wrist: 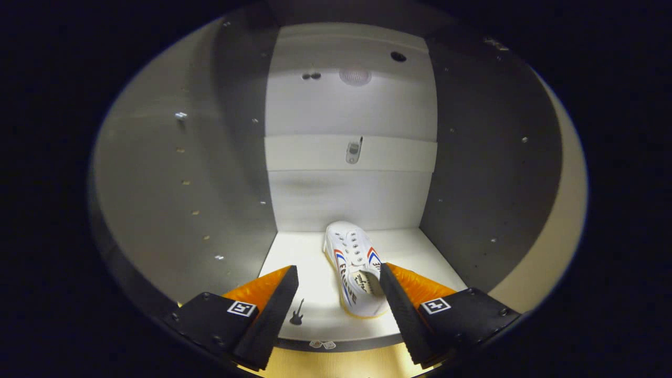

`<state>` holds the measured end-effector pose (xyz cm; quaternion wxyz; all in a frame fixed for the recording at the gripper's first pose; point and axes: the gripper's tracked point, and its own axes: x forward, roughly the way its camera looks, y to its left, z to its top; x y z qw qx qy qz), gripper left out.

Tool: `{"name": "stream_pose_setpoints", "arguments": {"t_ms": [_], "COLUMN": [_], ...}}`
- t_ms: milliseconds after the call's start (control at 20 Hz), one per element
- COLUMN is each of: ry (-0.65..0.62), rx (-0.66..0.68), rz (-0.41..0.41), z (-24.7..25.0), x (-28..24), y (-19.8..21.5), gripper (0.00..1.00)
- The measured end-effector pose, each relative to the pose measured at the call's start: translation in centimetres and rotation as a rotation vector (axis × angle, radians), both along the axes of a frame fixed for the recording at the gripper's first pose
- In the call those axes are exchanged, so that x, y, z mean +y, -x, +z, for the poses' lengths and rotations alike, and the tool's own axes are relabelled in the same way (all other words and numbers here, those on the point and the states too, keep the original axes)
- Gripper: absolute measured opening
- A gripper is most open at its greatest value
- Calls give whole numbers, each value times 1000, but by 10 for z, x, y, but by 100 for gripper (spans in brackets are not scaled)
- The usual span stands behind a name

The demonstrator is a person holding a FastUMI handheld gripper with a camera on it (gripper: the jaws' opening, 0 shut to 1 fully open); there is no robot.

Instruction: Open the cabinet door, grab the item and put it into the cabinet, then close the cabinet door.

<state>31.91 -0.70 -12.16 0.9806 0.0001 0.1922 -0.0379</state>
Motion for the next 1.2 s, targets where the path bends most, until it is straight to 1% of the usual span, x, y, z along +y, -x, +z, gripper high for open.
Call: {"name": "stream_pose_setpoints", "arguments": {"t_ms": [300, 400, 500, 600, 650, 750, 950, 1100, 1200], "ry": [17, 21, -7, -13, -9, -1, -78, -55, -67], "rx": [-204, -255, -278, -293, -293, -287, -253, -254, -237], "rz": [61, 79, 89, 131, 166, 191, 184, 195, 189], "z": [83, 104, 115, 118, 118, 114, 103, 97, 93], "x": [14, 11, 6, 4, 5, -5, -34, -66, -86], "y": [110, 148, 185, 219, 237, 268, 324, 360, 378], "gripper": [98, 98, 98, 98, 98, 98, 98, 98, 98]}}
